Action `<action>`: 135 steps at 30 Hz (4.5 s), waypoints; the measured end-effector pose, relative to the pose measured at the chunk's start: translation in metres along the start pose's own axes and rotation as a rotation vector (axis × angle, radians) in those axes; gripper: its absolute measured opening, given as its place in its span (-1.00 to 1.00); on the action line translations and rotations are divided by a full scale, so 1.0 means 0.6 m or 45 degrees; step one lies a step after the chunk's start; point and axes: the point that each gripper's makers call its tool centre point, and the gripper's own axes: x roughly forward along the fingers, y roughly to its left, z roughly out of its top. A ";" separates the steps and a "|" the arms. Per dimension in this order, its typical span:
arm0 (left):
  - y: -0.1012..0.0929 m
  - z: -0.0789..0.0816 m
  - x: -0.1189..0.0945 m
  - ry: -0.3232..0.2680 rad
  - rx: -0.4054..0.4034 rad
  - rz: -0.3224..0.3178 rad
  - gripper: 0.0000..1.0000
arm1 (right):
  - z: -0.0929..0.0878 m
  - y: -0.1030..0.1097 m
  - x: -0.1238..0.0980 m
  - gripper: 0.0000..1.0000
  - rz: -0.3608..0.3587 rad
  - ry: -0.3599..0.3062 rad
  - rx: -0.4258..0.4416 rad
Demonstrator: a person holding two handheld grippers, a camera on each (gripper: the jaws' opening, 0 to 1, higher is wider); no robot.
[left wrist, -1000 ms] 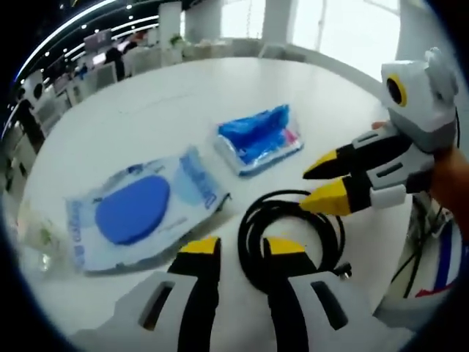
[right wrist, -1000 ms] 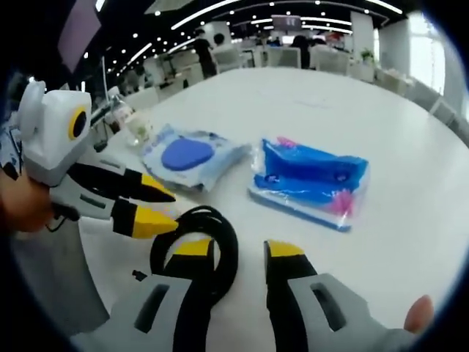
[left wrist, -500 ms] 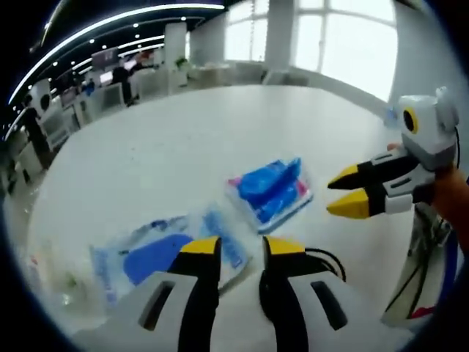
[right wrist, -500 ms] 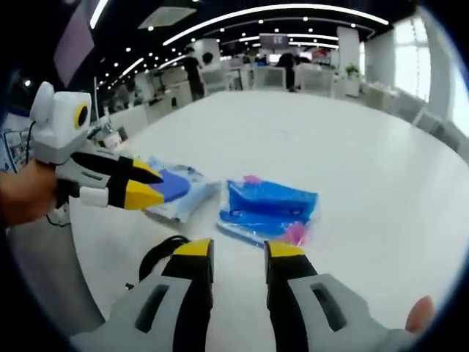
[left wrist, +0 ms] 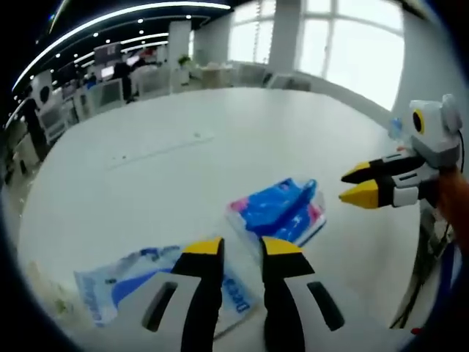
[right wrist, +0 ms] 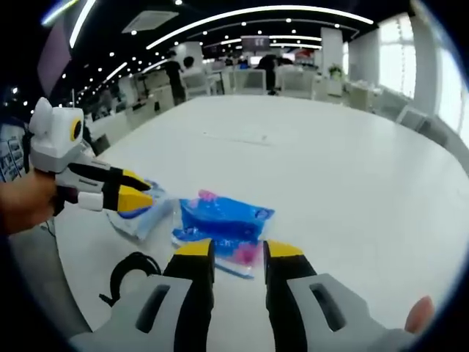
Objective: Arrange the tabletop items into an orderly group along one side of the table until the central work area is clear of visible clutter.
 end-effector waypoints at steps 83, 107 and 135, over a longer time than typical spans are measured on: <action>-0.052 -0.040 0.018 0.093 -0.035 -0.066 -0.75 | -0.064 -0.009 0.019 -0.83 0.018 0.090 0.091; -0.053 -0.032 -0.124 -0.047 0.107 -0.131 -0.13 | -0.010 0.083 -0.094 -0.39 -0.008 -0.086 -0.060; 0.165 -0.095 -0.422 -0.299 0.097 0.017 0.06 | -0.014 0.268 -0.137 0.00 0.043 -0.109 -0.115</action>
